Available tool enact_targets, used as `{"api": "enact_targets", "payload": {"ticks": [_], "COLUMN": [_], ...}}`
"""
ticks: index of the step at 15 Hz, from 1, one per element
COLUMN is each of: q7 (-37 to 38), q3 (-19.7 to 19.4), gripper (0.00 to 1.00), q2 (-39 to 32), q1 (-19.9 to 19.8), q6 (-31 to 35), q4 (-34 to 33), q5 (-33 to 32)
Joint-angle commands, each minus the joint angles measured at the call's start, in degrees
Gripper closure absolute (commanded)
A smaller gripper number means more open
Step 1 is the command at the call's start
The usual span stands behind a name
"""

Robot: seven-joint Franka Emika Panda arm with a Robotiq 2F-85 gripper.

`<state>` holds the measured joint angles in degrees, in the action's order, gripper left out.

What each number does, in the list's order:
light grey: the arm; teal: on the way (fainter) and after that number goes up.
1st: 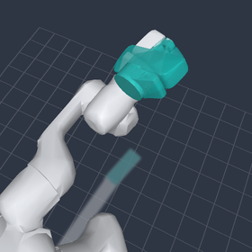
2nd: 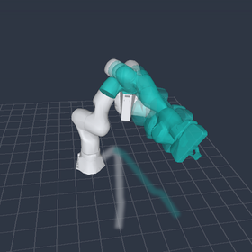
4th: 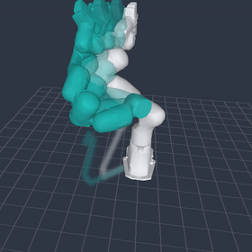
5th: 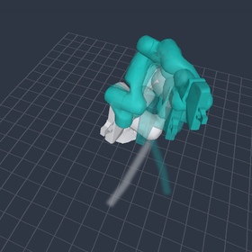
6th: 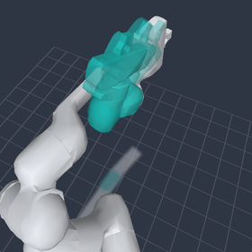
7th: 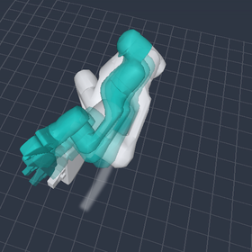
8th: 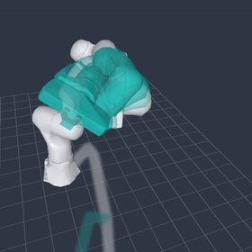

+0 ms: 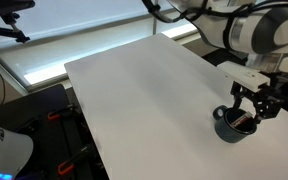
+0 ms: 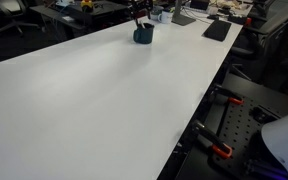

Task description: Take the marker out of the cup

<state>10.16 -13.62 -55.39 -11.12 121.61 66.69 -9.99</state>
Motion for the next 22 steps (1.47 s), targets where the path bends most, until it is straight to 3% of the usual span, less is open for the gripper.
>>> {"api": "enact_targets", "payload": {"ticks": [1,2,3,22], "q7": [-0.75,-1.15,-1.19,-3.70], "q3": [0.08,0.22,0.30,1.44], "gripper": [0.09,0.01,0.00,0.00], "q2": [-0.24,-0.27,-0.30,-1.11], "q1": [-0.08,-0.08,-0.06,-1.21], "q6": [-0.29,-0.30,-0.31,-1.56], "q4": [-0.39,-0.38,-0.38,-2.30], "q5": [0.08,0.08,0.10,0.93]}}
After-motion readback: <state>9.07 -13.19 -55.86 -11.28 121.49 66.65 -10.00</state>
